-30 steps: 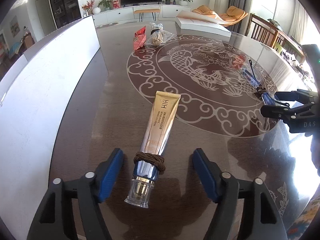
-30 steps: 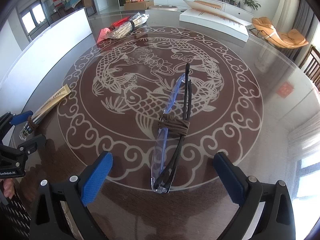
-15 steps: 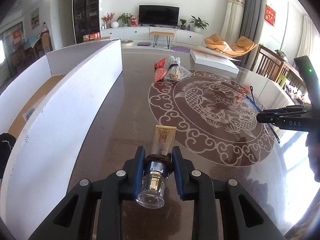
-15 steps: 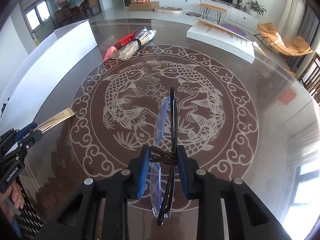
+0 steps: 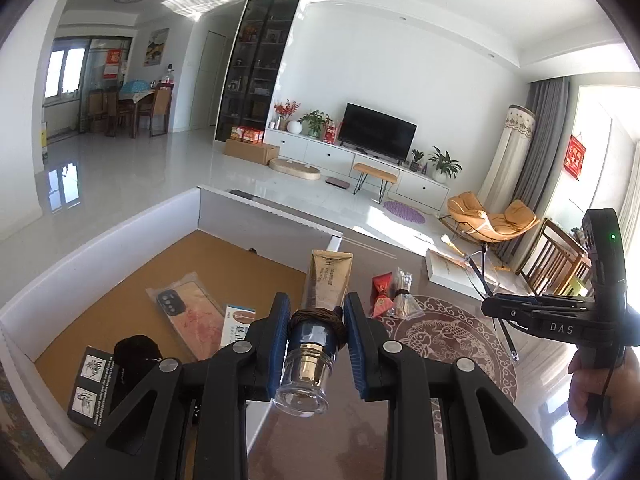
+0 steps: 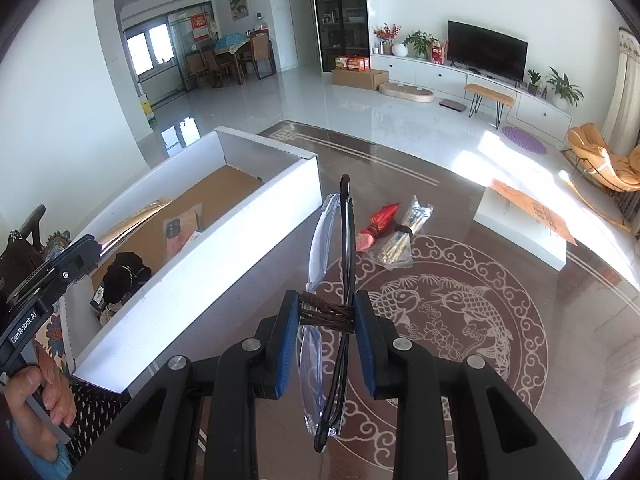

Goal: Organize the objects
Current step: 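Carry eyeglasses and gold tube into the white bin and open both grippers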

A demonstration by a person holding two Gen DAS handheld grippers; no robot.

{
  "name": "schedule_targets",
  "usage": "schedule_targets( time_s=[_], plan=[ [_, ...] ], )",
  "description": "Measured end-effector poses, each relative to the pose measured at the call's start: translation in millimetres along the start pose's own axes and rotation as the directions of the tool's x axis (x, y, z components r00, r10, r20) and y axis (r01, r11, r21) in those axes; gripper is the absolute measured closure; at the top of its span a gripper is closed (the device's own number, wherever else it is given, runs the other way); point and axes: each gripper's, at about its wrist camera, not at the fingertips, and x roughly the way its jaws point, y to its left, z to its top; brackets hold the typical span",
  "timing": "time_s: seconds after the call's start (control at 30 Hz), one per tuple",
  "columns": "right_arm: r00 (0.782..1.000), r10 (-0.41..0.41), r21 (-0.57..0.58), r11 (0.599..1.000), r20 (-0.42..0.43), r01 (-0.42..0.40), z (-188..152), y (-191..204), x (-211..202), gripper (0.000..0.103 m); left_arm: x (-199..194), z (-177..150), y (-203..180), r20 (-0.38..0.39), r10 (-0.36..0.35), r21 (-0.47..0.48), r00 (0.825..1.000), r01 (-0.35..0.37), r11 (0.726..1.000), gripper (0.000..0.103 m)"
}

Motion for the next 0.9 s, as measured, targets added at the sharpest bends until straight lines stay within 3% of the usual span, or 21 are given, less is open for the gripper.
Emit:
schedule_targets(
  time_s=[0.23, 0.37, 0.5, 0.53, 0.57, 0.63, 0.77, 0.9],
  plan=[
    [0.992, 0.122, -0.090, 0.989, 0.037, -0.118, 56.8, 90.8, 31.8, 0.075, 2.5, 33.2, 101.5, -0.049, 0.189, -0.118, 0.981, -0.193, 0.974, 0.076],
    [0.982, 0.191, -0.134, 0.973, 0.012, -0.187, 76.5, 142.2, 63.6, 0.075, 10.4, 27.5, 140.1, -0.118, 0.211, -0.177, 0.970, -0.229, 0.957, 0.076],
    [0.963, 0.265, -0.135, 0.954, -0.050, -0.269, 80.0, 181.3, 99.8, 0.074, 28.6, 16.3, 145.9, -0.200, 0.245, -0.162, 0.949, -0.278, 0.947, 0.073],
    [0.957, 0.280, -0.127, 0.949, -0.075, -0.288, 79.3, 188.1, 110.4, 0.072, 33.2, 13.3, 146.8, -0.222, 0.255, -0.157, 0.941, -0.292, 0.943, 0.061],
    [0.953, 0.284, -0.119, 0.948, -0.104, -0.295, 78.2, 193.6, 120.6, 0.067, 36.7, 10.9, 148.0, -0.237, 0.262, -0.156, 0.935, -0.303, 0.940, 0.031],
    [0.945, 0.287, -0.096, 0.948, -0.160, -0.304, 72.8, 199.1, 139.2, 0.051, 39.2, 5.5, 148.6, -0.242, 0.281, -0.153, 0.929, -0.323, 0.934, 0.000],
    [0.951, 0.284, -0.077, 0.952, -0.124, -0.295, 61.2, 190.7, 134.4, 0.035, 35.9, 3.4, 155.1, -0.224, 0.287, -0.175, 0.931, -0.328, 0.928, 0.000],
    [0.976, 0.212, -0.087, 0.973, -0.041, -0.215, 46.6, 157.6, 111.6, 0.022, 34.8, 2.8, 157.5, -0.204, 0.266, -0.217, 0.942, -0.308, 0.926, 0.000]
  ],
)
